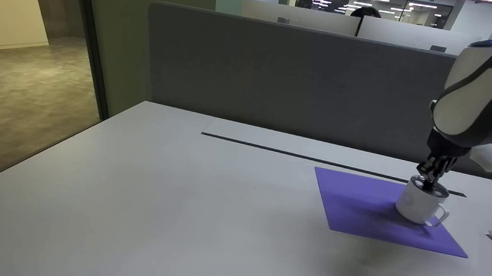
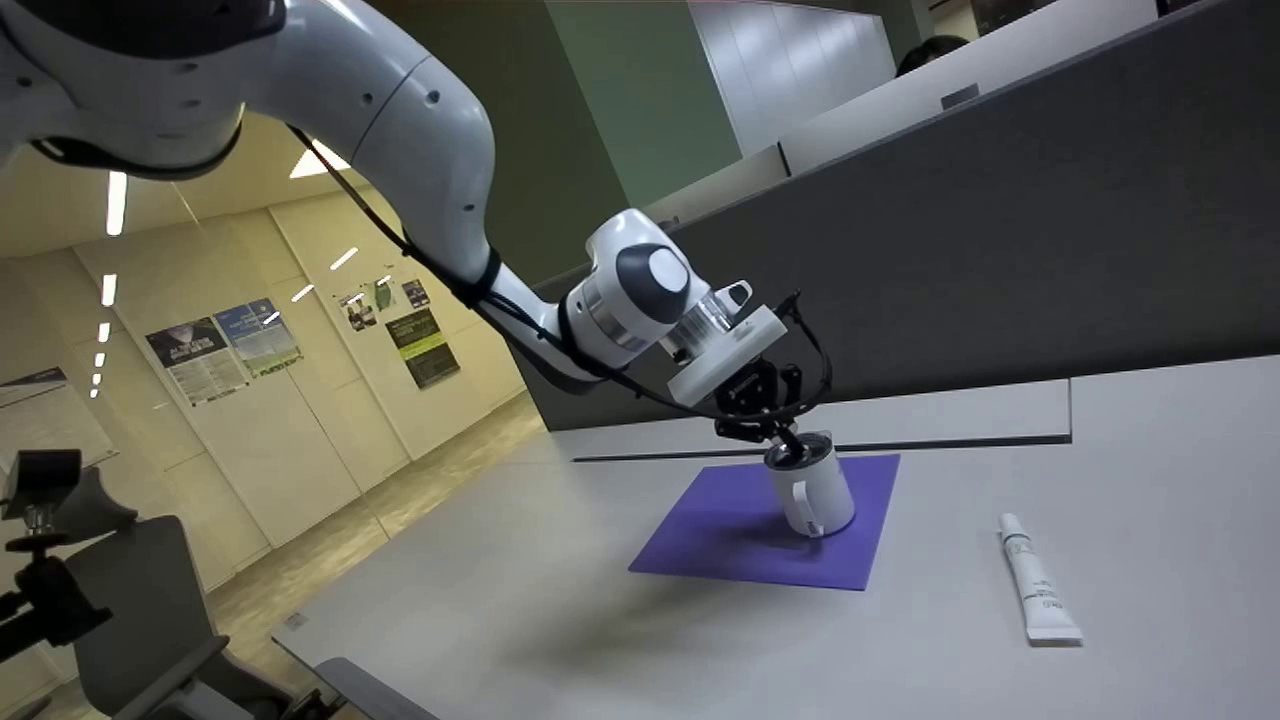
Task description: Remove the lid from the cup
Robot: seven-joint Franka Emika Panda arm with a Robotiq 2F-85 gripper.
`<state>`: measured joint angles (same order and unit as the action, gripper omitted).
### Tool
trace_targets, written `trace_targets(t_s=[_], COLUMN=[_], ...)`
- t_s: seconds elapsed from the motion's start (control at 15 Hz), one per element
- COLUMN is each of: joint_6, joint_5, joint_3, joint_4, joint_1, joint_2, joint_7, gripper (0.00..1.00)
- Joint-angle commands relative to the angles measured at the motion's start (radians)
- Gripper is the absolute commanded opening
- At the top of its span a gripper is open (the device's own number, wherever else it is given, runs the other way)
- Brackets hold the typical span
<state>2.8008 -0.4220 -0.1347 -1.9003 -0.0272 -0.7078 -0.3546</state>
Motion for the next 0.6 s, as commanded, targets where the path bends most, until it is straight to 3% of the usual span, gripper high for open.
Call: trace_targets(t_s=[0.0,0.53], joint_6=[0.025,0.043], joint_5=[-0.02,0.007], joint_3=[-0.038,-0.022], joint_4=[0.042,-0.01], joint_1=[0.022,0.018], joint_2=[-0.043,0.049], joint_7=[0.046,0.038], gripper=[0.0,0.0])
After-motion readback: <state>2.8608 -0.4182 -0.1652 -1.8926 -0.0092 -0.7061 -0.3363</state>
